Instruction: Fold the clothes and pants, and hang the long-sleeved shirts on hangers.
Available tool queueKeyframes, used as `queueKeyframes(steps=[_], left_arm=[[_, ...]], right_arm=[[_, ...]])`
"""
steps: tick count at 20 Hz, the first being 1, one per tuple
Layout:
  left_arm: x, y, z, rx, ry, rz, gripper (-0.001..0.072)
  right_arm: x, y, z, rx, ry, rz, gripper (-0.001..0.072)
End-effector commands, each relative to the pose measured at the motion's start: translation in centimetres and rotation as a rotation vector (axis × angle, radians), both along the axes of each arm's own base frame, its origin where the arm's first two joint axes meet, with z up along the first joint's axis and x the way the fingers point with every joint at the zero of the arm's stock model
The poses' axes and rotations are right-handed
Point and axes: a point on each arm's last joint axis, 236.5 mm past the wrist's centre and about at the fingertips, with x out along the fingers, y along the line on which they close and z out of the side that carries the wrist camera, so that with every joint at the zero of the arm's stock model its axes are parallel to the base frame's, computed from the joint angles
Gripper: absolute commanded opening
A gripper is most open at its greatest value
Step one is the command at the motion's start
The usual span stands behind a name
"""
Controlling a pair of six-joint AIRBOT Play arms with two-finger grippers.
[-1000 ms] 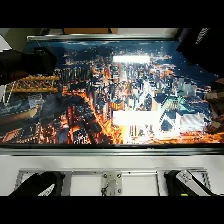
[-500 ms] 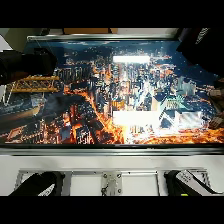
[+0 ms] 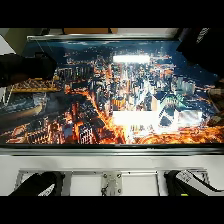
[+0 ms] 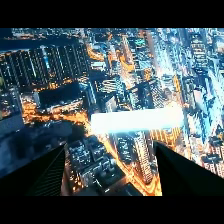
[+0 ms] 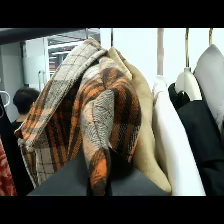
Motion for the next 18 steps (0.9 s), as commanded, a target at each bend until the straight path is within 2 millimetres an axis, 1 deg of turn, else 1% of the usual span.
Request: queueKeyframes(steps=[1,3,4,5,6,7,9,10,11,12,13,14,15,16,17,18], left_arm=[[-0.1,0.0,-0.2,0.003,0.008,0.001,0.0576],[-0.1,0.0,-0.2,0.002,0.009,0.000,0.0576],[-0.1,0.0,-0.2,0.002,0.009,0.001,0.0576],[-0.1,0.0,-0.2,0.002,0.008,0.000,0.0576],[-0.1,0.0,-0.2,0.003,0.010,0.001,0.0576],[-0.1,0.0,-0.2,0.003,0.011,0.001,0.0576],[-0.2,0.1,-0.3,0.005,0.014,0.002,0.0576],[-0.2,0.1,-0.3,0.005,0.015,0.002,0.0576],[-0.2,0.1,-0.3,0.005,0.014,0.002,0.0576],[-0.2,0.1,-0.3,0.005,0.014,0.002,0.0576],[-0.1,0.1,-0.2,0.004,0.012,0.001,0.0576],[-0.1,0.0,-0.2,0.003,0.008,0.001,0.0576],[0.0,0.0,-0.1,0.001,0.002,0.000,0.0576],[0.1,-0.1,0.1,-0.001,-0.003,-0.001,0.0576],[0.2,-0.1,-0.1,0.000,0.000,-0.001,0.0576],[0.4,-0.2,-0.4,0.004,0.009,-0.001,0.0576]], right_arm=[[0.3,0.0,0.3,-0.006,-0.004,0.010,0.0035],[0.3,0.0,0.3,-0.007,-0.003,0.010,0.0046],[0.6,0.3,0.4,-0.011,0.003,0.026,0.0049],[0.8,0.4,0.4,-0.013,0.006,0.034,0.0087],[0.7,0.4,0.4,-0.013,0.006,0.033,0.0455],[0.7,0.4,0.5,-0.014,0.004,0.033,0.0547],[0.2,1.3,1.4,-0.031,-0.006,0.034,0.0543],[-0.3,2.0,2.2,-0.046,-0.015,0.034,0.0543],[-0.6,3.3,3.3,-0.070,-0.021,0.050,0.0543],[-0.2,5.3,4.4,-0.107,-0.011,0.101,0.0542],[0.6,7.8,5.5,-0.154,0.010,0.175,0.0542],[1.6,10.7,6.2,-0.203,0.040,0.265,0.0542],[2.9,14.1,6.5,-0.255,0.084,0.381,0.0541],[4.4,17.9,6.3,-0.294,0.126,0.531,0.0541],[5.7,21.4,5.3,-0.310,0.168,0.686,0.0541],[6.9,25.0,3.6,-0.292,0.213,0.872,0.0541]])
